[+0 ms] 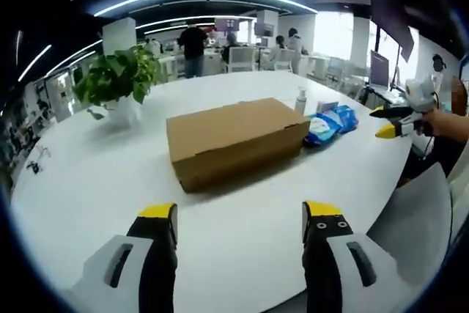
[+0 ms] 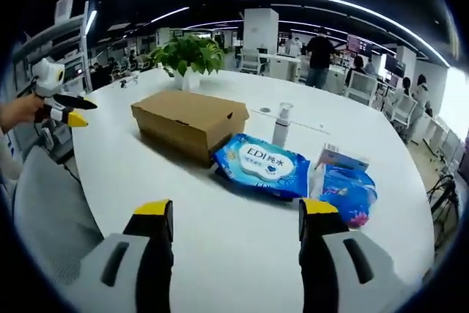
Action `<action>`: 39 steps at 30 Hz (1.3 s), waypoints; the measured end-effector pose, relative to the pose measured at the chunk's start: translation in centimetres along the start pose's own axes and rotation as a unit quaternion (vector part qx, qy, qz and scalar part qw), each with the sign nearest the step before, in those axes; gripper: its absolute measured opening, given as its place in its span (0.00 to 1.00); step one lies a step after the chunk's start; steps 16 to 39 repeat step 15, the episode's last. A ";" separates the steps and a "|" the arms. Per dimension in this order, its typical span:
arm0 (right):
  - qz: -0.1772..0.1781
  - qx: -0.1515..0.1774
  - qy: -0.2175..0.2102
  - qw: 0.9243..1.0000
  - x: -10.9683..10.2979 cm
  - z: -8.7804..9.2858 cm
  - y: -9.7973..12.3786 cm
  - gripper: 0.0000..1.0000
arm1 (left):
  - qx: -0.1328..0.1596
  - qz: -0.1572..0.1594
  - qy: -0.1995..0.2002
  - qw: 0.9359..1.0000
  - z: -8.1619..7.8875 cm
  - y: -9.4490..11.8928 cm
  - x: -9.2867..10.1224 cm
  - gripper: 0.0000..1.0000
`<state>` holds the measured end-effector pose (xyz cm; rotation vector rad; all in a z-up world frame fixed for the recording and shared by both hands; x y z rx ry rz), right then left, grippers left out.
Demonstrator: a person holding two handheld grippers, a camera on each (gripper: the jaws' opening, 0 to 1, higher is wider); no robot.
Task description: Operate the shoe box by opening the lid, removing the specified soft item, and placing it in the target area until the item is outside and the box remains undamaged.
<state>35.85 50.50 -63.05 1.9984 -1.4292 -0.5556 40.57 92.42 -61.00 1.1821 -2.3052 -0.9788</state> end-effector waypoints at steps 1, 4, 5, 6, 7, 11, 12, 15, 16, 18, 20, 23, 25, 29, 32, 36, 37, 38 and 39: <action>-0.001 0.002 -0.004 1.000 -0.1 0.1 0.3 0.68 | -0.001 0.001 -0.003 1.000 0.0 0.2 0.3 0.74; -0.001 0.004 -0.007 1.000 -0.5 0.5 1.1 0.73 | 0.011 0.012 -0.008 1.000 -0.1 0.7 1.2 0.79; -0.002 0.003 -0.008 1.000 -0.6 0.6 1.3 0.74 | 0.015 0.013 -0.008 1.000 -0.2 0.8 1.4 0.81; -0.003 0.001 -0.009 1.000 -0.8 0.7 1.5 0.76 | 0.020 0.014 -0.006 1.000 -0.3 0.9 1.6 0.82; -0.004 0.002 -0.009 1.000 -0.9 0.7 1.7 0.79 | 0.023 0.016 -0.007 1.000 -0.4 1.0 1.8 0.84; 0.001 0.003 -0.001 1.000 -1.0 0.9 2.5 0.85 | 0.038 0.015 -0.007 0.999 -0.6 1.5 2.2 0.93; 0.003 0.004 -0.003 1.000 -1.0 0.9 2.6 0.87 | 0.041 0.013 -0.009 0.999 -0.6 1.7 2.3 0.95; 0.010 0.013 -0.011 1.000 -0.7 1.0 3.2 0.94 | 0.047 0.006 -0.010 0.999 -0.4 2.2 2.3 0.99; 0.010 0.013 -0.011 1.000 -0.7 1.0 3.2 0.94 | 0.047 0.006 -0.010 0.999 -0.4 2.2 2.3 0.99; 0.010 0.013 -0.011 1.000 -0.7 1.0 3.2 0.94 | 0.047 0.006 -0.010 0.999 -0.4 2.2 2.3 0.99; 0.010 0.013 -0.011 1.000 -0.7 1.0 3.2 0.94 | 0.047 0.006 -0.010 0.999 -0.4 2.2 2.3 0.99; 0.010 0.013 -0.011 1.000 -0.7 1.0 3.2 0.94 | 0.047 0.006 -0.010 0.999 -0.4 2.2 2.3 0.99; 0.010 0.013 -0.011 1.000 -0.7 1.0 3.2 0.94 | 0.047 0.006 -0.010 0.999 -0.4 2.2 2.3 0.99; 0.010 0.013 -0.011 1.000 -0.7 1.0 3.2 0.94 | 0.047 0.006 -0.010 0.999 -0.4 2.2 2.3 0.99; 0.010 0.013 -0.011 1.000 -0.7 1.0 3.2 0.94 | 0.047 0.006 -0.010 0.999 -0.4 2.2 2.3 0.99; 0.010 0.013 -0.011 1.000 -0.7 1.0 3.2 0.94 | 0.047 0.006 -0.010 0.999 -0.4 2.2 2.3 0.99; 0.010 0.013 -0.011 1.000 -0.7 1.0 3.2 0.94 | 0.047 0.006 -0.010 0.999 -0.4 2.2 2.3 0.99; 0.010 0.013 -0.011 1.000 -0.7 1.0 3.2 0.94 | 0.047 0.006 -0.010 0.999 -0.4 2.2 2.3 0.99; 0.010 0.013 -0.011 1.000 -0.7 1.0 3.2 0.94 | 0.047 0.006 -0.010 0.999 -0.4 2.2 2.3 0.99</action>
Point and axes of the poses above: the point that each gripper's makers call its tool centre point, and the gripper's own axes: y roughly backward along the fingers, x roughly to its right, z roughly out of its underside, the point moved 9 cm from there along y, roughly backward along the fingers, and after that the axes turned 12 degrees about -x, right-handed, at the moved point
